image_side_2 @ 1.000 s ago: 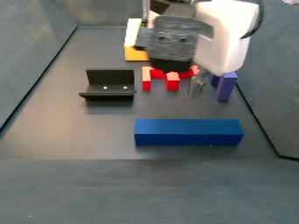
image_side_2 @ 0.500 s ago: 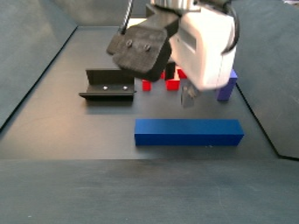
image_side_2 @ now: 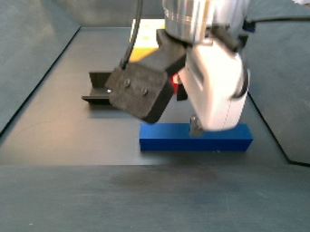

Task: Pick up the blue object. Move up. Move to above the board. Insert the blue object.
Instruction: Pick up the blue object.

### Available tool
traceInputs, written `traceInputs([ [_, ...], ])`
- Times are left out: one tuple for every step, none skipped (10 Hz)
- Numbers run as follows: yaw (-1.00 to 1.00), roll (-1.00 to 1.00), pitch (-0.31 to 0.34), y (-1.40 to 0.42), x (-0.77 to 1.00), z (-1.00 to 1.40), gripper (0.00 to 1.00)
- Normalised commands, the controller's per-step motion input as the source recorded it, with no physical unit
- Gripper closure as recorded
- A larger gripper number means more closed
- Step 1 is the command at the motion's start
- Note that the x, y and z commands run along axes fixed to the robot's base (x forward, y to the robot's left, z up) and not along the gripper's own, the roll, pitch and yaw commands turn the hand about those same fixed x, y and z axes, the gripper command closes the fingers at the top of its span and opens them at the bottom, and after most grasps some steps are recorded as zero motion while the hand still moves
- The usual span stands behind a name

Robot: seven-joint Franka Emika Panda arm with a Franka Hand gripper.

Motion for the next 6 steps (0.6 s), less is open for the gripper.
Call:
traceInputs([
  [-0.42, -0.11, -0.086, 0.04, -0.01, -0.32, 0.00],
  [-0.27, 0.00, -0.017, -0.03, 0.00, -0.28, 0.00],
  [-0.26, 0.05, -0.019, -0.04, 0.00, -0.25, 0.00],
  [-0.24, 0.02, -0.050, 0.00, -0.07, -0.30, 0.00],
  [-0.20, 0.00, -0.084, 0.00, -0.12, -0.31, 0.00],
  [-0.16, 0.00, -0.049, 0.00, -0.09, -0.19, 0.00],
])
